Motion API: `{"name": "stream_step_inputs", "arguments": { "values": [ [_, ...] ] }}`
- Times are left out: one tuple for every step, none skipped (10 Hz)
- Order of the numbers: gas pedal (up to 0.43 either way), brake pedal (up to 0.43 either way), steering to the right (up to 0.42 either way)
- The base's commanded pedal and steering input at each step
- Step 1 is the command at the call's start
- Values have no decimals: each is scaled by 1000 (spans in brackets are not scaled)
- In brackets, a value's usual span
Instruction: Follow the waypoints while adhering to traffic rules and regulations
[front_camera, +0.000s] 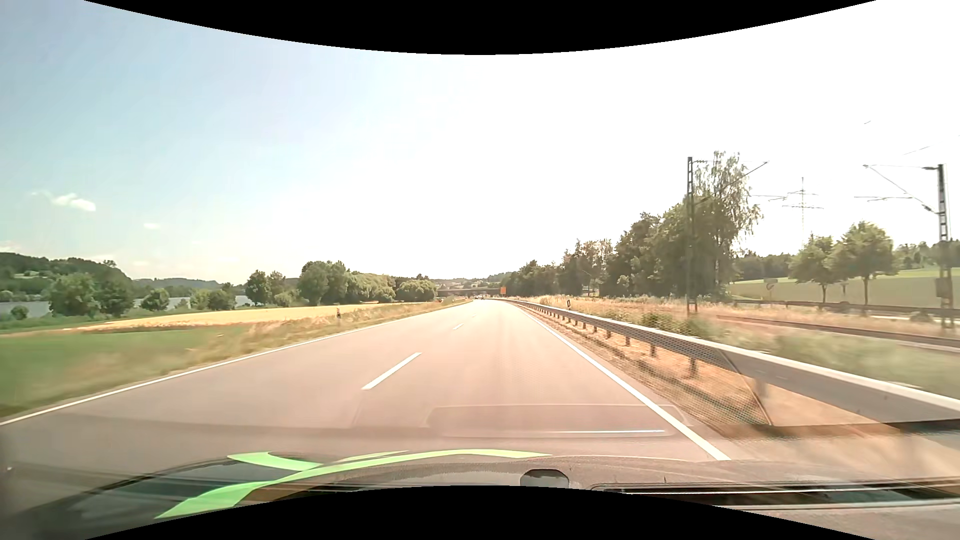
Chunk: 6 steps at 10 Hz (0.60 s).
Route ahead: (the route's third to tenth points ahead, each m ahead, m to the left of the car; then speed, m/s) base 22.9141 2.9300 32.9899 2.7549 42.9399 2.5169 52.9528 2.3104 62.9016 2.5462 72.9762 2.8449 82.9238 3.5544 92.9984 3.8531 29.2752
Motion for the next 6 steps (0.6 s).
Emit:
{"name": "stream_step_inputs", "arguments": {
  "values": [
    [248,0,-4],
    [240,0,-4],
    [240,0,-4],
    [240,0,-4],
    [240,0,-4],
    [240,0,-4]
  ]
}}
